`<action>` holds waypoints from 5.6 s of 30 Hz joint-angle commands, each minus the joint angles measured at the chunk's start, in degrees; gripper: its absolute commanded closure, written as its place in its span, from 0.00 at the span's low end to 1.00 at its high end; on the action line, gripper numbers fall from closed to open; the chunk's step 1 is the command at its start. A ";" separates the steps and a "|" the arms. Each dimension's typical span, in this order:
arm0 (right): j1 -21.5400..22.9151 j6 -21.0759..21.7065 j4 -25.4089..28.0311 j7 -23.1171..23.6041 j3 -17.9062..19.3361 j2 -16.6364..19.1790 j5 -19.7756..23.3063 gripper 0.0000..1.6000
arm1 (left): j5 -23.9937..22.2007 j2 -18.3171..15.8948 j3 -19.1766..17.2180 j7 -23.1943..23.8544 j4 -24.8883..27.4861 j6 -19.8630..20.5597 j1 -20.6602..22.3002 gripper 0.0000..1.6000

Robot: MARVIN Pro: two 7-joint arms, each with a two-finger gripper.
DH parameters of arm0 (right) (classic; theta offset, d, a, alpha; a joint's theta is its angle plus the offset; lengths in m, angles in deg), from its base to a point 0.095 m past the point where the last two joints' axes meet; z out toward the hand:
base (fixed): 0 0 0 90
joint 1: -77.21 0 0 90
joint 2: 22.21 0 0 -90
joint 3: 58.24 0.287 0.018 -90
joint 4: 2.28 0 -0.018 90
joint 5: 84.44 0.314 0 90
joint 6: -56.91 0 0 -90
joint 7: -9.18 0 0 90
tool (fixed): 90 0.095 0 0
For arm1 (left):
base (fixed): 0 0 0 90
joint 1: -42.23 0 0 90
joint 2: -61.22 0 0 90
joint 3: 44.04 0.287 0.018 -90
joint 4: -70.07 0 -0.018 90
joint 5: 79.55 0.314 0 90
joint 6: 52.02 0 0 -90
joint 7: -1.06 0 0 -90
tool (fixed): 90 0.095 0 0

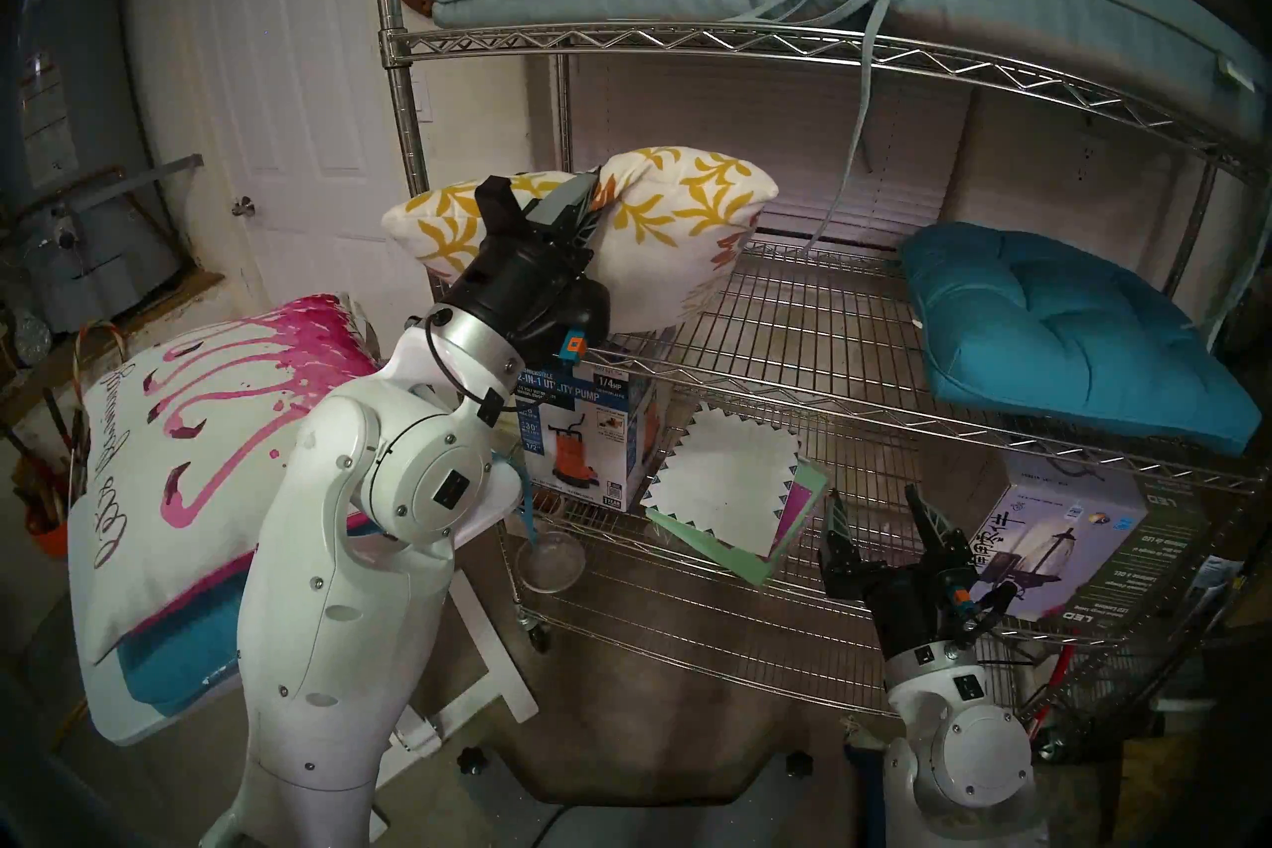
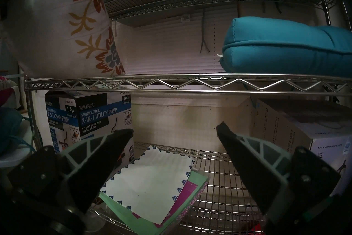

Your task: Put cushion on the shelf

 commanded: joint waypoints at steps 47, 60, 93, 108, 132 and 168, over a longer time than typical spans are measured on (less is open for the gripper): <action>0.12 -0.25 1.28 0.04 -0.01 0.07 -0.06 0.00 | 14.62 2.10 1.50 -25.01 -43.33 -10.82 27.80 1.00; 0.22 -0.29 1.13 0.04 0.00 0.07 -0.04 0.00 | 1.08 7.74 -2.24 -16.06 -36.07 -8.29 14.79 0.00; 0.26 -0.30 1.05 0.04 0.00 0.07 -0.02 0.00 | -9.26 8.41 -5.02 -9.46 -12.90 -4.28 -4.32 0.00; 0.24 -0.30 1.09 0.04 0.00 0.07 -0.03 0.00 | -9.71 7.87 -8.77 -4.07 -1.46 -0.30 -12.14 0.00; 0.13 -0.26 1.27 0.05 -0.01 0.07 -0.06 0.00 | -12.83 7.63 -16.70 8.62 15.38 5.95 -22.06 0.00; 0.12 -0.24 1.29 0.05 -0.01 0.06 -0.07 0.00 | -13.20 8.35 -20.25 8.54 15.59 4.88 -24.85 0.00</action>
